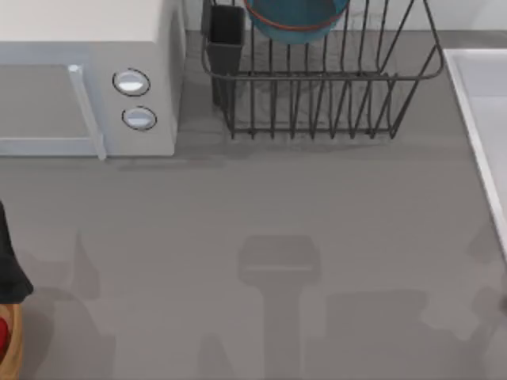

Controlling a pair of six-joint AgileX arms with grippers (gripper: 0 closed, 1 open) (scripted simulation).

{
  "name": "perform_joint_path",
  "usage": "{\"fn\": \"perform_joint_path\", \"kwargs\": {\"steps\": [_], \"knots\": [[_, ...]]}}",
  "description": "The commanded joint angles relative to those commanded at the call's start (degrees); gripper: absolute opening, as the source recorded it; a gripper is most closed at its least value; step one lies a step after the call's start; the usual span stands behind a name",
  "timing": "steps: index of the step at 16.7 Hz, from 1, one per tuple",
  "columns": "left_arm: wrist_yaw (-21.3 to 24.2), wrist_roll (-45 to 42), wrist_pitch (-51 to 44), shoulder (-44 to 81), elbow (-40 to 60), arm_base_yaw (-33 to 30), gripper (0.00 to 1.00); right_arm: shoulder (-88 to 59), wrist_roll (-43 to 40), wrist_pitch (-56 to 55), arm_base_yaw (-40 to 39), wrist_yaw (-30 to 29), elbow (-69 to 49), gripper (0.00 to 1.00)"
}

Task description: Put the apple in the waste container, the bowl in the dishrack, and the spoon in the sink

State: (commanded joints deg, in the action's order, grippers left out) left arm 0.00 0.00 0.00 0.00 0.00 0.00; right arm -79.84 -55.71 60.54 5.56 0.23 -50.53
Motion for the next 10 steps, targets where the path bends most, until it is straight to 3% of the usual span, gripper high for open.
{"fn": "perform_joint_path", "kwargs": {"steps": [5,10], "knots": [[0.0,0.0,0.0,0.0,0.0,0.0,1.00,-1.0,0.2,-2.3,-0.2,0.0,1.5,1.00],[0.0,0.0,0.0,0.0,0.0,0.0,1.00,-7.4,0.4,-16.4,-0.3,0.0,8.6,1.00]]}}
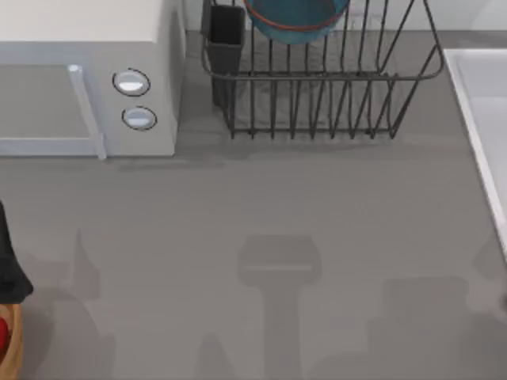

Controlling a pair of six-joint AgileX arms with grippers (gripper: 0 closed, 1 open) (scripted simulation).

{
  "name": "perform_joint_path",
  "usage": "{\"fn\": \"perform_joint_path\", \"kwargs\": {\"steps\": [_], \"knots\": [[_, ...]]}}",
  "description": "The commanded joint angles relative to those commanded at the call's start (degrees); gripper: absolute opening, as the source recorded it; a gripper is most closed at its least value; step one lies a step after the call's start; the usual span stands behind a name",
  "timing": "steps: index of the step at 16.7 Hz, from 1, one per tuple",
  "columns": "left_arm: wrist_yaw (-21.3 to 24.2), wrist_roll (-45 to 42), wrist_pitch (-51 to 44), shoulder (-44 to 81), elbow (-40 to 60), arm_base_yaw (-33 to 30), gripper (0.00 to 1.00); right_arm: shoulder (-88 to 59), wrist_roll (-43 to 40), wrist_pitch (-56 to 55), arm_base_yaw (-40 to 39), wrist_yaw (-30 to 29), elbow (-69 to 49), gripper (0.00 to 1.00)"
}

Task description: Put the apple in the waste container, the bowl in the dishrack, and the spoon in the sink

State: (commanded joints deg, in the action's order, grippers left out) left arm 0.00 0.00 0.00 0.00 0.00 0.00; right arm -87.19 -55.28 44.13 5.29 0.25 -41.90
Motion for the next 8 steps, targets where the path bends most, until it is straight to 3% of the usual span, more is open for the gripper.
{"fn": "perform_joint_path", "kwargs": {"steps": [4,8], "knots": [[0.0,0.0,0.0,0.0,0.0,0.0,1.00,-4.7,0.1,-9.6,-0.1,0.0,5.1,1.00],[0.0,0.0,0.0,0.0,0.0,0.0,1.00,-5.4,0.1,-10.8,-0.1,0.0,5.8,1.00]]}}
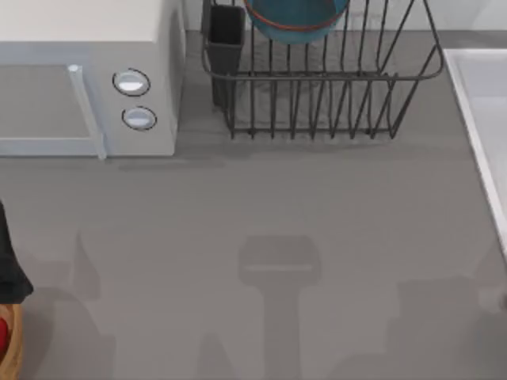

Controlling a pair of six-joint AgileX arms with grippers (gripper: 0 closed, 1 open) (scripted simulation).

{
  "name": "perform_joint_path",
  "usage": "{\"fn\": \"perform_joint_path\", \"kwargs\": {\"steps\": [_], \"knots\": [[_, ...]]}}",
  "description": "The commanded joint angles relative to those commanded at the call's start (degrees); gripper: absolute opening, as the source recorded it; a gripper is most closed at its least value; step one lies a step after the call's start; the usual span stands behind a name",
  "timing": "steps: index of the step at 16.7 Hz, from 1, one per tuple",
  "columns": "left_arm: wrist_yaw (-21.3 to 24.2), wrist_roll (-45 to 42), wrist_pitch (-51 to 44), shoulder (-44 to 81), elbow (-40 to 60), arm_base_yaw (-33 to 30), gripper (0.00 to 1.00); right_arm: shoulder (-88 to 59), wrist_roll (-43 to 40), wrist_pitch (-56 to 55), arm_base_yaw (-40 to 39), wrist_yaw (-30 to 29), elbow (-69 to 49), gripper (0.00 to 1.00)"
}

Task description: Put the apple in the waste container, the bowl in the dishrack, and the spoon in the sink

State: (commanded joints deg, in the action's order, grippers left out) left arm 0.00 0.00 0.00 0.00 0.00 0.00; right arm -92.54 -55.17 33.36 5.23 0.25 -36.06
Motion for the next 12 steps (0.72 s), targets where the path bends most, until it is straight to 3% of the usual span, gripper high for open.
{"fn": "perform_joint_path", "kwargs": {"steps": [1,12], "knots": [[0.0,0.0,0.0,0.0,0.0,0.0,1.00,0.0,0.0,0.0,0.0,0.0,0.0,1.00],[0.0,0.0,0.0,0.0,0.0,0.0,1.00,0.0,0.0,0.0,0.0,0.0,0.0,0.17]]}}
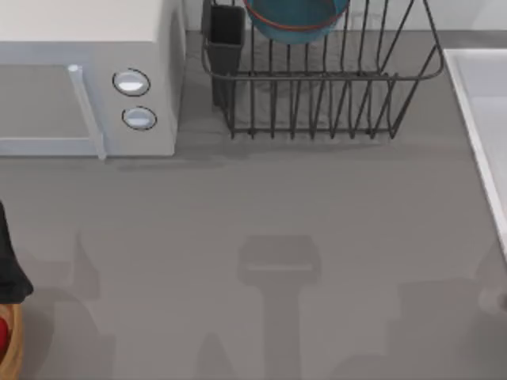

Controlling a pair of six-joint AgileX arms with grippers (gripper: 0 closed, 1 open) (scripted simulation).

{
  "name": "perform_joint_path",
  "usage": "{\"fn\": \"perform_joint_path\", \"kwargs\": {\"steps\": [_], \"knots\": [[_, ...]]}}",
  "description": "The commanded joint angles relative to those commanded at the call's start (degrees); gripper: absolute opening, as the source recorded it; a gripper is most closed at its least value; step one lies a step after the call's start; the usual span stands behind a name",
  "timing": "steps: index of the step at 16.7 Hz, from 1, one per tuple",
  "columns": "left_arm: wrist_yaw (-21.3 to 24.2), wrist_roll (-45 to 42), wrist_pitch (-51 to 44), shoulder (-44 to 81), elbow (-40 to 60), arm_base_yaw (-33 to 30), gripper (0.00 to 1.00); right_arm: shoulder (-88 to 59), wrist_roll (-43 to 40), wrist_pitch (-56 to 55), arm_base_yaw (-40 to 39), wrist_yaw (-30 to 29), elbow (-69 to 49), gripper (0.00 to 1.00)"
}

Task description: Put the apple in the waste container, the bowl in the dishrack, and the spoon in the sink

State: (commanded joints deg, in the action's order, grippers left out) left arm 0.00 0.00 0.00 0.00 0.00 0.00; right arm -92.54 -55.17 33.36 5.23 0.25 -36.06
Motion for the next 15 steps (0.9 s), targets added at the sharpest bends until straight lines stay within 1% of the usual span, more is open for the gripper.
{"fn": "perform_joint_path", "kwargs": {"steps": [2,3,10,11,13,15], "knots": [[0.0,0.0,0.0,0.0,0.0,0.0,1.00,0.0,0.0,0.0,0.0,0.0,0.0,0.02],[0.0,0.0,0.0,0.0,0.0,0.0,1.00,0.0,0.0,0.0,0.0,0.0,0.0,0.00],[0.0,0.0,0.0,0.0,0.0,0.0,1.00,0.0,0.0,0.0,0.0,0.0,0.0,0.00],[0.0,0.0,0.0,0.0,0.0,0.0,1.00,4.0,1.2,5.7,0.0,0.8,-2.3,0.00],[0.0,0.0,0.0,0.0,0.0,0.0,1.00,4.2,1.3,6.6,-0.1,0.7,-3.0,0.00],[0.0,0.0,0.0,0.0,0.0,0.0,1.00,5.5,1.1,9.9,-0.1,0.8,-5.3,0.00]]}}
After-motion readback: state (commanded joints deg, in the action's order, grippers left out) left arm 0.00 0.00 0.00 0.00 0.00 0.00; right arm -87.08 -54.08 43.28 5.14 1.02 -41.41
